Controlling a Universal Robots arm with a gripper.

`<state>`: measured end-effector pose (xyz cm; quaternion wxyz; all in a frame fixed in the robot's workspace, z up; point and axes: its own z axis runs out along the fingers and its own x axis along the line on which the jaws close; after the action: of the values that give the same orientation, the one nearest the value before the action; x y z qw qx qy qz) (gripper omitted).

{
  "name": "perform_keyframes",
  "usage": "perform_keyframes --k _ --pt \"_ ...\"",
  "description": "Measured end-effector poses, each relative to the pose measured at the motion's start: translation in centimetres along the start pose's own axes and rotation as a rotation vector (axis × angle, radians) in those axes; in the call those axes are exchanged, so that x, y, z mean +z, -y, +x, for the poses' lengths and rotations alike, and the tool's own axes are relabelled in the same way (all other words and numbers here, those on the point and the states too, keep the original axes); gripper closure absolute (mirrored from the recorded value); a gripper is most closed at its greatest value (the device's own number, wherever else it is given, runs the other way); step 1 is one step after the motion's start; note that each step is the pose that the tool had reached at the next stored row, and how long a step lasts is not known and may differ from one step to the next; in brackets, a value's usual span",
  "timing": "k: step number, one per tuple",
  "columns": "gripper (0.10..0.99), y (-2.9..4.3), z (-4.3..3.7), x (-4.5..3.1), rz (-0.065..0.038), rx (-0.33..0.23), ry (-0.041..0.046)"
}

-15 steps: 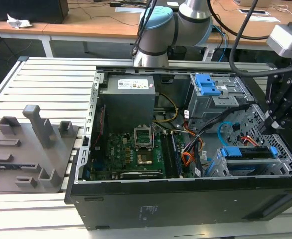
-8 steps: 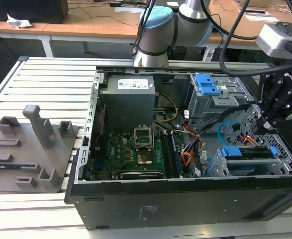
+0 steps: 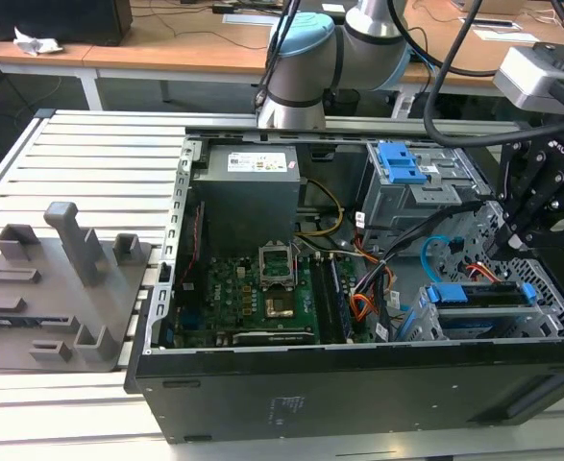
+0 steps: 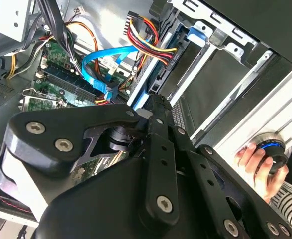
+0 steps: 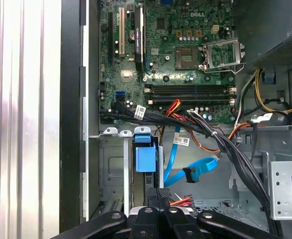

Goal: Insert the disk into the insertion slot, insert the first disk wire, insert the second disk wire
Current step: 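Insert the first disk wire, then insert the second disk wire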

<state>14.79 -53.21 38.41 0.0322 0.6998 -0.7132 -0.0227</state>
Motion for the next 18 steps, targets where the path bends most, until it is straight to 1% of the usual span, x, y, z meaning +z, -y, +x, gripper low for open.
perform_keyframes --k 5,9,10,11,12,14,15,16,18 --pt "0.980 -0.01 0.00 0.00 0.000 0.000 0.0000" --pt "0.725 -0.02 0.00 0.00 0.000 0.000 0.0000" --pt "0.725 -0.03 -0.16 0.00 0.000 0.000 0.0000" --pt "0.725 -0.05 -0.94 0.00 0.000 0.000 0.0002" --pt "0.725 -0.06 -1.54 -0.02 0.000 0.000 0.0000" --pt "0.725 -0.07 -2.22 0.02 0.000 0.000 0.0001" --pt "0.725 -0.14 -2.51 0.11 0.000 -0.005 0.0003" --pt "0.725 -0.19 -2.56 0.19 0.000 -0.013 0.0015" --pt "0.725 -0.20 -2.57 0.26 0.001 -0.078 -0.0033"
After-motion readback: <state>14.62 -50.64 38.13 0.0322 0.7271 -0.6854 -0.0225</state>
